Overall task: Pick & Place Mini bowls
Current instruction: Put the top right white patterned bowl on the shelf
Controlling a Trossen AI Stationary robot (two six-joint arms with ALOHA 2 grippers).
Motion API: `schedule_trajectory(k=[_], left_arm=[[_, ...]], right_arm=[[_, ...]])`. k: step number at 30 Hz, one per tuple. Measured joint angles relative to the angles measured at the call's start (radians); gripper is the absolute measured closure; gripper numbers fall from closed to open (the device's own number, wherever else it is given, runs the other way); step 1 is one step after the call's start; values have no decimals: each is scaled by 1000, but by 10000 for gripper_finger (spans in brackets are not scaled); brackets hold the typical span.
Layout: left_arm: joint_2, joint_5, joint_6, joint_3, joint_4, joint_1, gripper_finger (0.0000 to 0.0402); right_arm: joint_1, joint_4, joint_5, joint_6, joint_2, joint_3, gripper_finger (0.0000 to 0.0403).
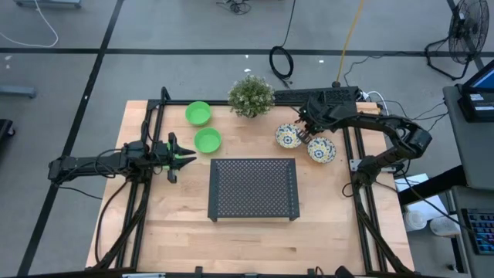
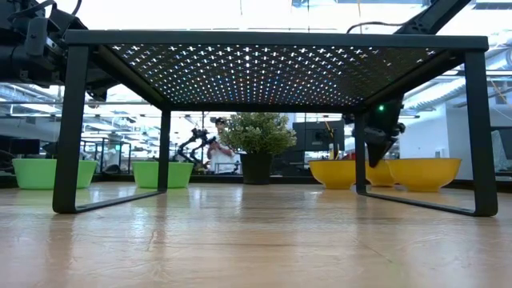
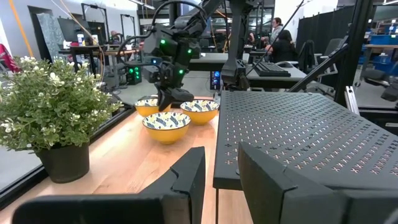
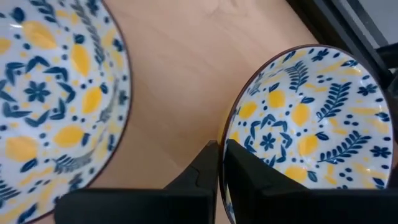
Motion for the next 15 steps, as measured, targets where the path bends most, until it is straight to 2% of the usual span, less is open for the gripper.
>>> schedule_trajectory(k=[15], left_arm=[[0, 0, 0, 0, 0, 0, 302]], right_arm=[[53, 52, 3, -7, -85, 0, 399]])
